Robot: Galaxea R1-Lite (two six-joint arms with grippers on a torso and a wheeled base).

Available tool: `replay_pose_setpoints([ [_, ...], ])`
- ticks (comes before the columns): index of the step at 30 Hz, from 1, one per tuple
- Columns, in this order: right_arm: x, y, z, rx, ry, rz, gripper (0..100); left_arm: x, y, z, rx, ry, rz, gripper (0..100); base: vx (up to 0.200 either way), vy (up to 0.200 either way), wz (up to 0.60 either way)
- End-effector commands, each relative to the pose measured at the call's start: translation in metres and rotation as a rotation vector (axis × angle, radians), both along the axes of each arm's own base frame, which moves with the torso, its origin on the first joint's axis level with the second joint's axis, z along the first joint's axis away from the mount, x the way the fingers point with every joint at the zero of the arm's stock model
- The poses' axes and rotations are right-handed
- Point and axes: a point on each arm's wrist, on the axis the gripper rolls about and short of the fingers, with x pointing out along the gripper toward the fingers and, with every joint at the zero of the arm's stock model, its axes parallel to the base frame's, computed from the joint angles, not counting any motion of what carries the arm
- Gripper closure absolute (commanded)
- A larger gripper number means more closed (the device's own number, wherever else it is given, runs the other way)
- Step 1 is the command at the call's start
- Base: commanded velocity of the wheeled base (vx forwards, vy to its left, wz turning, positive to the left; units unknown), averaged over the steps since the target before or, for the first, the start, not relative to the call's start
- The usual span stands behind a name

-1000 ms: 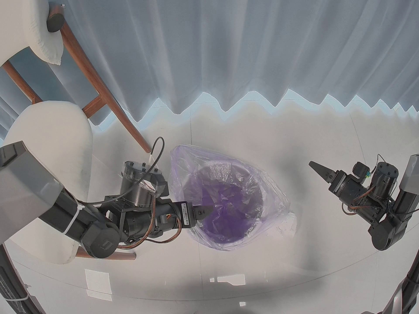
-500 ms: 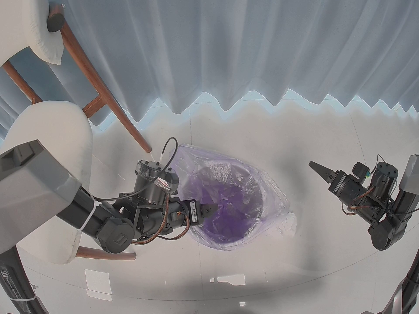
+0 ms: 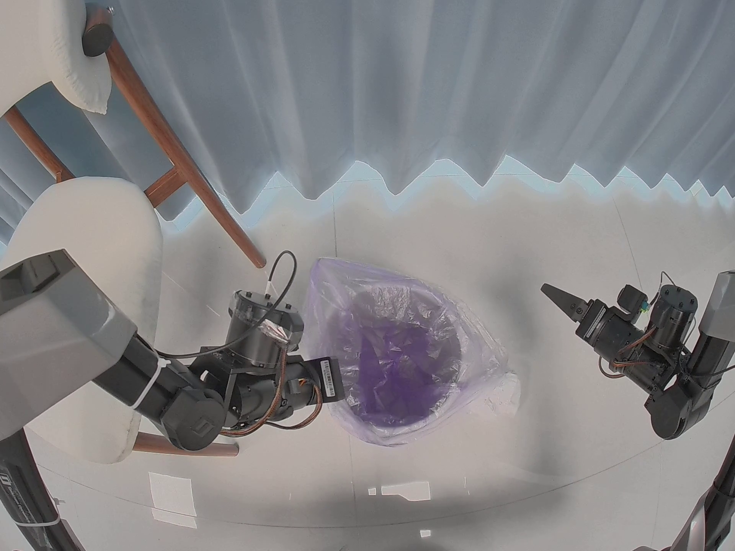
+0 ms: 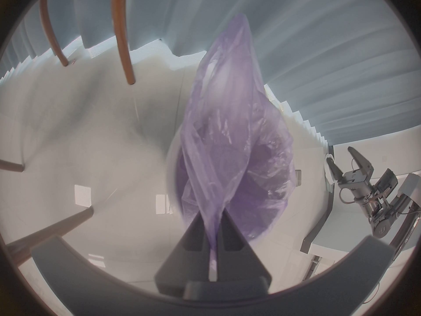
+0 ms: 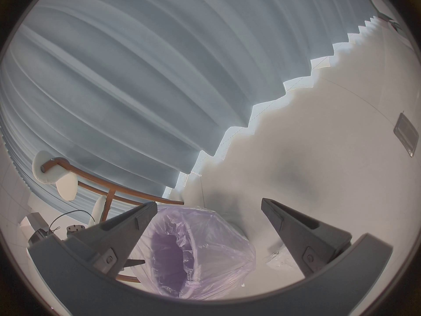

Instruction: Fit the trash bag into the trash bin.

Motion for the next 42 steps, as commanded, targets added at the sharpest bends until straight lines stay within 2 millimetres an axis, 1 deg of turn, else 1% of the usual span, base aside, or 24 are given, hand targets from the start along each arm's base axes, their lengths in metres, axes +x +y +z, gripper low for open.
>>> replay_pose_setpoints([
  [1, 0.000, 0.000, 0.001, 0.002, -0.014, 0.001, 0, -0.007, 0.019, -0.005, 0.016, 0.034, 0.040, 100, 0.000, 0.000, 0.00],
  [2, 0.000, 0.000, 0.001, 0.002, -0.014, 0.001, 0, -0.008, 0.021, -0.007, 0.020, 0.041, 0.046, 100, 0.000, 0.000, 0.00],
  [4, 0.000, 0.000, 0.001, 0.001, -0.014, 0.001, 0, -0.006, 0.033, -0.010, 0.032, 0.054, 0.082, 100, 0.000, 0.000, 0.00],
  [5, 0.000, 0.000, 0.001, 0.001, -0.014, 0.001, 0, -0.005, 0.034, -0.010, 0.032, 0.055, 0.087, 100, 0.000, 0.000, 0.00],
  [7, 0.000, 0.000, 0.000, 0.000, -0.010, 0.001, 0, -0.002, 0.044, -0.011, 0.031, 0.059, 0.117, 100, 0.000, 0.000, 0.00],
  [10, -0.001, 0.000, 0.000, 0.000, -0.008, 0.002, 0, 0.002, 0.052, -0.014, 0.039, 0.067, 0.138, 100, 0.000, 0.000, 0.00],
  [15, -0.001, 0.000, 0.000, -0.002, -0.009, 0.001, 0, 0.003, 0.052, -0.022, 0.051, 0.090, 0.142, 100, 0.000, 0.000, 0.00],
  [19, -0.001, 0.000, -0.001, -0.002, -0.006, 0.002, 0, 0.007, 0.051, -0.036, 0.062, 0.105, 0.145, 100, 0.000, 0.000, 0.00],
  [24, -0.001, 0.000, -0.001, -0.002, -0.006, 0.001, 0, 0.013, 0.054, -0.063, 0.077, 0.113, 0.169, 100, 0.000, 0.000, 0.00],
  [27, 0.000, 0.000, -0.001, -0.002, -0.008, 0.001, 0, 0.016, 0.052, -0.073, 0.072, 0.103, 0.170, 100, 0.000, 0.000, 0.00],
  [34, 0.001, 0.000, -0.005, -0.008, 0.006, 0.001, 0, 0.019, 0.054, -0.076, 0.068, 0.099, 0.180, 100, 0.000, 0.000, 0.00],
  [38, 0.001, 0.000, -0.007, -0.010, 0.011, 0.001, 0, 0.025, 0.062, -0.085, 0.076, 0.116, 0.204, 100, 0.000, 0.000, 0.00],
  [42, 0.001, 0.000, -0.007, -0.010, 0.011, 0.001, 0, 0.033, 0.069, -0.092, 0.062, 0.094, 0.233, 100, 0.000, 0.000, 0.00],
])
